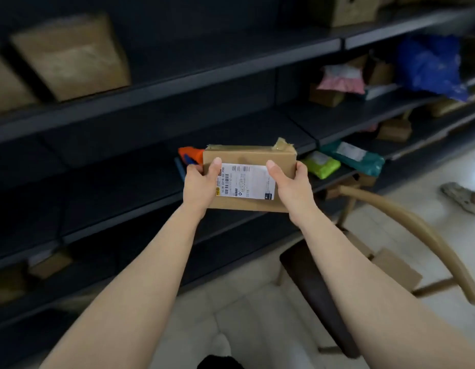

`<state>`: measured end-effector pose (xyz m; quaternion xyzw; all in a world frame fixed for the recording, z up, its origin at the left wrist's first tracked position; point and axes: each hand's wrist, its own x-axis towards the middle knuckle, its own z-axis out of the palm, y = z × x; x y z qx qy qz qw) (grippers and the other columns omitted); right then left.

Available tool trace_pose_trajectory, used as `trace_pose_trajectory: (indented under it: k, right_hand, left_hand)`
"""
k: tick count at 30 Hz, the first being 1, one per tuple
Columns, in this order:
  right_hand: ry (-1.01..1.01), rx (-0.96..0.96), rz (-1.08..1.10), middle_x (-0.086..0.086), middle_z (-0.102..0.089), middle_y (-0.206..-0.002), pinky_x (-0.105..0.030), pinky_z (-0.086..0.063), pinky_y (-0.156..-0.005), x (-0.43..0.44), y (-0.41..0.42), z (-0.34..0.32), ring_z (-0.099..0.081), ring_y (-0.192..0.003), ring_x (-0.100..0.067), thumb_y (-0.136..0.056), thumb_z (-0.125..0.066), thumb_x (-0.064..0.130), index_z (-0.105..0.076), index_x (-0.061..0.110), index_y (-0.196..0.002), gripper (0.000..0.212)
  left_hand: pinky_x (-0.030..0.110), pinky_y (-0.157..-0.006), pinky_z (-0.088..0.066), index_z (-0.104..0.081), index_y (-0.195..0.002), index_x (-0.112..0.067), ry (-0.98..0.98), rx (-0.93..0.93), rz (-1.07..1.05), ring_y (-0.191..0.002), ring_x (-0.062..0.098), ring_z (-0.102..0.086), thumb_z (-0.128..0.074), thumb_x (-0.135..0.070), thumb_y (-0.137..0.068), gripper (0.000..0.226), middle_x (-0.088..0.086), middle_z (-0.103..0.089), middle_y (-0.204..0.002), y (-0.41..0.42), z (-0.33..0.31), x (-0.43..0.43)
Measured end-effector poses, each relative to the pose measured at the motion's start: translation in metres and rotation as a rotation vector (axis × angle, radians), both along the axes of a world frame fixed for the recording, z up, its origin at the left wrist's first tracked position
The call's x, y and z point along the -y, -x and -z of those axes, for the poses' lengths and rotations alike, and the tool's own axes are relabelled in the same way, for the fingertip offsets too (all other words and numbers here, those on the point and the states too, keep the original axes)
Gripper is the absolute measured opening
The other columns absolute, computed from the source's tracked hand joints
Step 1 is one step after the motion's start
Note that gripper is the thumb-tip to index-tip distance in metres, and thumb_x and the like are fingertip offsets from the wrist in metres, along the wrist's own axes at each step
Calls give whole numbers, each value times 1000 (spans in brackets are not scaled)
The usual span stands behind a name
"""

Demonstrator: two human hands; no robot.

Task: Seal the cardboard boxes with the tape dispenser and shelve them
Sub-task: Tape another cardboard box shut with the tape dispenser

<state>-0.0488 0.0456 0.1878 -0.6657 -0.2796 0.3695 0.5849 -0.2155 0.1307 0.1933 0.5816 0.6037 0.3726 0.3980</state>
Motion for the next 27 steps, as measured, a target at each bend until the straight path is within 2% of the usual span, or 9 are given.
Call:
trace_pose_trajectory:
  k: [5, 13, 19, 22, 27]
  right_hand:
    - [-13, -4, -226, 22, -47, -100, -16, -35, -62, -42, 70, -5, -49, -87, 4, -81, -66, 52, -30, 20, -139, 75]
    - [-27, -69, -435, 13, -55, -109, -12, -37, -64, -110, 167, 18, -54, -90, 2, -82, -71, 37, -36, 21, -130, 61]
    - [-11, -60, -489, 11, -53, -112, -14, -40, -66, -156, 209, 43, -54, -96, -1, -80, -71, 42, -32, 25, -131, 66]
    - [-12, -63, -478, 11, -55, -112, -8, -45, -62, -169, 224, 54, -57, -95, 3, -82, -71, 38, -32, 26, -129, 62]
    - [-19, -77, -454, 10, -54, -110, -1, -44, -58, -180, 239, 63, -58, -90, 5, -85, -70, 30, -33, 22, -125, 55]
  left_hand:
    - [15, -53, -33, -42, -102, -12, 2, 40, -258, -72, -1, -50, -56, -51, -88, 43, -10, -50, -85, 86, -5, -1]
    - [19, -53, -34, -46, -94, -13, 10, 100, -539, -65, 6, -48, -54, -53, -88, 41, -6, -51, -76, 189, 14, -27]
    - [16, -53, -36, -45, -86, -15, 14, 112, -586, -63, 5, -47, -54, -51, -89, 37, -6, -50, -75, 231, 43, -61]
    - [17, -55, -35, -45, -83, -20, 13, 116, -597, -67, 6, -51, -55, -53, -88, 35, -5, -54, -78, 243, 52, -77]
    - [22, -53, -38, -42, -83, -22, 62, 113, -579, -66, 11, -52, -55, -55, -86, 36, -2, -54, -79, 258, 61, -100]
